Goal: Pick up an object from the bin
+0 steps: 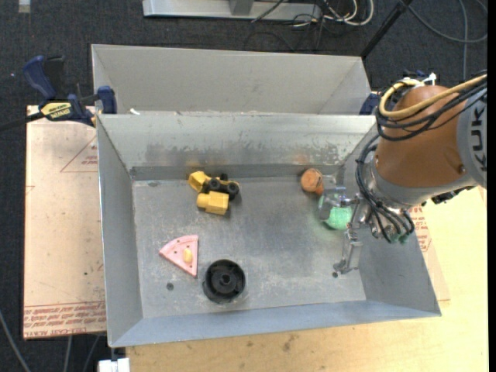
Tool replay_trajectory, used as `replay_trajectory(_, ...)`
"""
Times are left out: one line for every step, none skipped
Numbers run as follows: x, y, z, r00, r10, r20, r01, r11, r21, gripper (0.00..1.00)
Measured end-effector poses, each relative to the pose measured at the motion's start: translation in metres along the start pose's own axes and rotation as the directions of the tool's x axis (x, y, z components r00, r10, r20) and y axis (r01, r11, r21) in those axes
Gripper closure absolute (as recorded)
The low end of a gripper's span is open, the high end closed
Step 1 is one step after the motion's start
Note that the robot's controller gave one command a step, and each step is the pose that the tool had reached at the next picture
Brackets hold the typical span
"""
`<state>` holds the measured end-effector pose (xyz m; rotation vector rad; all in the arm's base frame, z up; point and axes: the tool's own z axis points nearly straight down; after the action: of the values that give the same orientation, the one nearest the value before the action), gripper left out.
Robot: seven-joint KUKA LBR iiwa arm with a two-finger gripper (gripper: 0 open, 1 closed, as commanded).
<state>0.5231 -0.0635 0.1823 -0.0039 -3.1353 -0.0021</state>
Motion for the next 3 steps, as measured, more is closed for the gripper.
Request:
replay_trajectory(-0.001, 0.0, -0.004, 1.0, -0.002, 0.007, 0.002, 1.0, 0.001, 0.0)
replay_trajectory(0.006, -0.035, -0.001, 1.0, 0.023, 0.008, -0.023, 1.0, -0.001, 0.0)
replay_trajectory(-0.023, -0.057, 0.026, 0.997, 0.07, 0.012, -0.07, 0.998, 0.001, 0.0)
